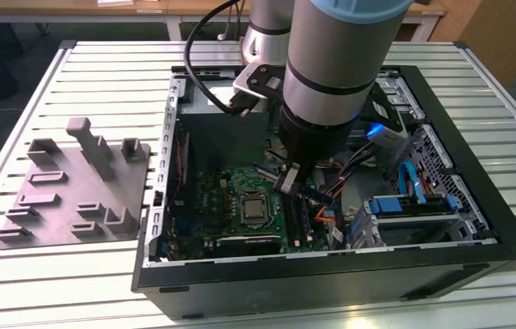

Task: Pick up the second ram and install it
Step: 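Insert the second ram into the second slot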

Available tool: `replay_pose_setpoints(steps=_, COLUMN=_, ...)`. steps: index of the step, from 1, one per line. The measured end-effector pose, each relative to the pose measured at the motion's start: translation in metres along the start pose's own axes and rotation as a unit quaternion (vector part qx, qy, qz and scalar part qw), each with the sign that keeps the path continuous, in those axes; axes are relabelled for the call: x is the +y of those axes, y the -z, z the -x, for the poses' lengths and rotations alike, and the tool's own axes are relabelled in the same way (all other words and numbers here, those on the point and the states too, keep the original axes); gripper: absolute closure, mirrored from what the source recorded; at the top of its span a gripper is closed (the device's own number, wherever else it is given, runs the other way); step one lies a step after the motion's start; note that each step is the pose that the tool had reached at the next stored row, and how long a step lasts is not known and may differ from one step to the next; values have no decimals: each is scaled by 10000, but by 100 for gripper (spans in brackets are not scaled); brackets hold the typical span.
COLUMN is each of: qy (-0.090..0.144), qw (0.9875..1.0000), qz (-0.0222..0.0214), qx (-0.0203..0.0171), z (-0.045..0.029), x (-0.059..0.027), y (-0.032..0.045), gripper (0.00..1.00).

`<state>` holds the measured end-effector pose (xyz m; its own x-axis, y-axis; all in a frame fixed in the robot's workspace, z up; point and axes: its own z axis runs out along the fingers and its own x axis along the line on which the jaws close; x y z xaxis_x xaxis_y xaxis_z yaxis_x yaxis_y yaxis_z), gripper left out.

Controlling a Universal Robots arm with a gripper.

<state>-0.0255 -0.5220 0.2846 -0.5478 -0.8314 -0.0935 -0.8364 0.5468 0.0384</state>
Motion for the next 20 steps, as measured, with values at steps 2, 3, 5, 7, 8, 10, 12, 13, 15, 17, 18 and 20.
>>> replay_pose_setpoints(steps=2, qy=-26, qw=10000, qz=-4, qx=1, z=0, x=0, y=0, gripper=86)
replay_pose_setpoints(steps=3, qy=-87, qw=10000, qz=-9, qx=-1, z=0, x=0, y=0, gripper=86)
replay_pose_setpoints(steps=5, qy=-231, qw=9997, qz=-23, qx=-6, z=0, x=0, y=-1, gripper=86)
replay_pose_setpoints(steps=7, qy=-399, qw=9992, qz=-39, qx=-13, z=0, x=0, y=-2, gripper=86)
replay_pose_setpoints(steps=8, qy=-484, qw=9988, qz=-48, qx=-15, z=0, x=0, y=-2, gripper=86)
replay_pose_setpoints(steps=10, qy=-654, qw=9978, qz=-65, qx=-20, z=0, x=0, y=-3, gripper=86)
replay_pose_setpoints(steps=12, qy=-799, qw=9968, qz=-80, qx=-24, z=0, x=0, y=-3, gripper=86)
replay_pose_setpoints(steps=13, qy=-866, qw=9962, qz=-87, qx=-25, z=0, x=0, y=-3, gripper=86)
replay_pose_setpoints(steps=15, qy=-992, qw=9950, qz=-103, qx=-25, z=0, x=0, y=-4, gripper=86)
replay_pose_setpoints(steps=17, qy=-1113, qw=9937, qz=-116, qx=-26, z=-1, x=0, y=-4, gripper=86)
replay_pose_setpoints(steps=18, qy=-1161, qw=9932, qz=-121, qx=-27, z=0, x=-1, y=-4, gripper=86)
replay_pose_setpoints(steps=20, qy=-1254, qw=9920, qz=-131, qx=-30, z=-1, x=0, y=-5, gripper=86)
